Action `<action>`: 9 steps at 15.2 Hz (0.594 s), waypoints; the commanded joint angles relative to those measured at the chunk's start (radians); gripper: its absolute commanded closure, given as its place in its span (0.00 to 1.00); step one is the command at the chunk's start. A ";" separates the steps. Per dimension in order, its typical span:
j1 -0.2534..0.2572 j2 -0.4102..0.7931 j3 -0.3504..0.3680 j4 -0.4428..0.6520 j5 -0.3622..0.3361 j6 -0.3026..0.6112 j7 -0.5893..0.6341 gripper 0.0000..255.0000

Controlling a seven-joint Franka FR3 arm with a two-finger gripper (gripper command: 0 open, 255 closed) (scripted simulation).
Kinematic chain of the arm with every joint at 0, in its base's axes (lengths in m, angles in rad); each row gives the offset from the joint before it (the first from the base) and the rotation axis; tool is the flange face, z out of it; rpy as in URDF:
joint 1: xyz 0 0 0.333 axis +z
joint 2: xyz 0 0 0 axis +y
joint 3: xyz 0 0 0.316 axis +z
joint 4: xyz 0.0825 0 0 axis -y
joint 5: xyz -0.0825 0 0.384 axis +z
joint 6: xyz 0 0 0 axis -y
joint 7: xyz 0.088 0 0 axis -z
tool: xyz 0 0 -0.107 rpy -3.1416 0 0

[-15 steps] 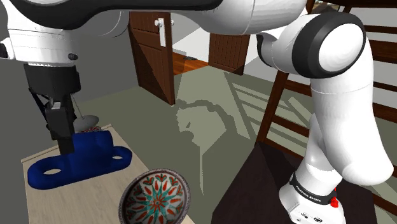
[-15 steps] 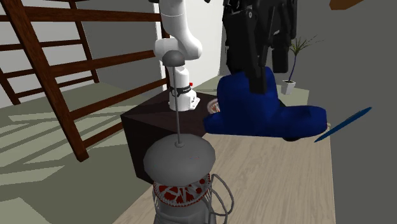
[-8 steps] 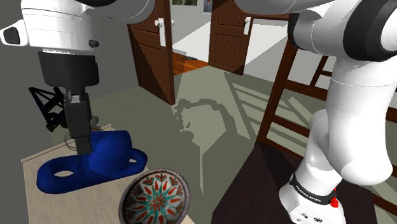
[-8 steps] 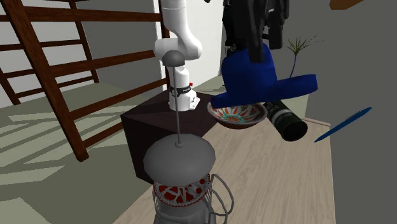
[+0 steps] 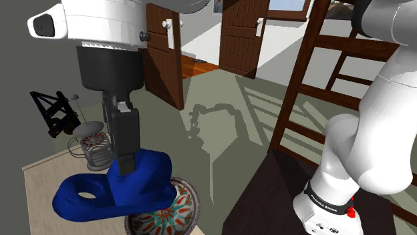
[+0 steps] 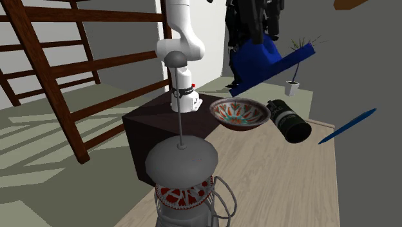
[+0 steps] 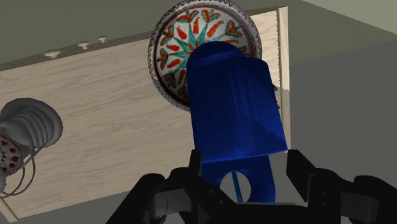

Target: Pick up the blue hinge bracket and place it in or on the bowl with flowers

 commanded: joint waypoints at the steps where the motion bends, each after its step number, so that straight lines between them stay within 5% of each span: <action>1: 0.002 -0.023 0.001 -0.040 0.009 0.019 -0.003 1.00; 9: 0.005 -0.024 0.004 -0.148 0.018 0.123 -0.028 1.00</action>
